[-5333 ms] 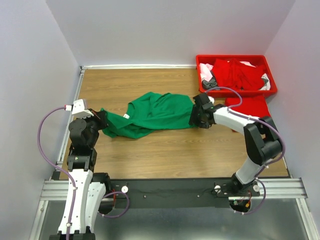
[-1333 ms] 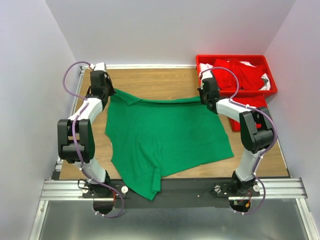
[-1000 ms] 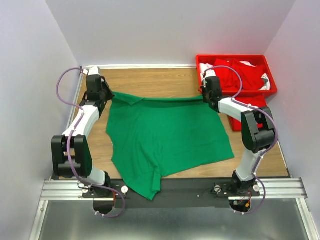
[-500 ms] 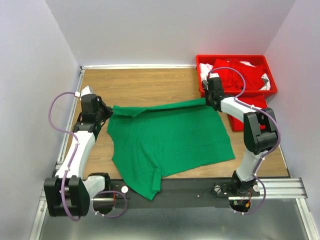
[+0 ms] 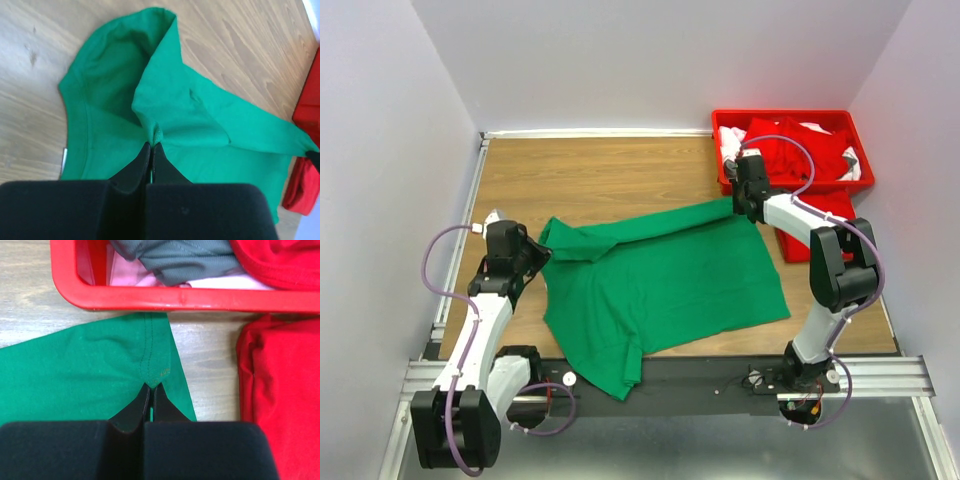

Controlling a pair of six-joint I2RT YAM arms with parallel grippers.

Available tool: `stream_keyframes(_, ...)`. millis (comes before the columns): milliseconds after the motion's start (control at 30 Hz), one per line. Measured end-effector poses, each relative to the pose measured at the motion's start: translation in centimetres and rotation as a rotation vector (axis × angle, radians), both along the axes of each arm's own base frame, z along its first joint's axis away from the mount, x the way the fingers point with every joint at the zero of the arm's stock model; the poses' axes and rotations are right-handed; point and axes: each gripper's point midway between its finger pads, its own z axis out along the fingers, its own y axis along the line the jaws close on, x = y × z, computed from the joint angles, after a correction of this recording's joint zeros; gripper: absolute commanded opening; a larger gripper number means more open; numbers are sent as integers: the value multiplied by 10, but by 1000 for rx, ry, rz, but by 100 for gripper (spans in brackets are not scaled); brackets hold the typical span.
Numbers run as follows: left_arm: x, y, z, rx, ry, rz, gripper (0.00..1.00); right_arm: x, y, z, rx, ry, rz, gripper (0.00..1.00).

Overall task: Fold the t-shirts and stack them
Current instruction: Fold the tshirt

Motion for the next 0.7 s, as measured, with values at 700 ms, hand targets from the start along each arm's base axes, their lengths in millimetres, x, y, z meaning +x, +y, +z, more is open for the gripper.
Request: stream_keyframes(700,-14,-12,-9,-104,66,10,0,-23,-14,-15,14,104,-77,1)
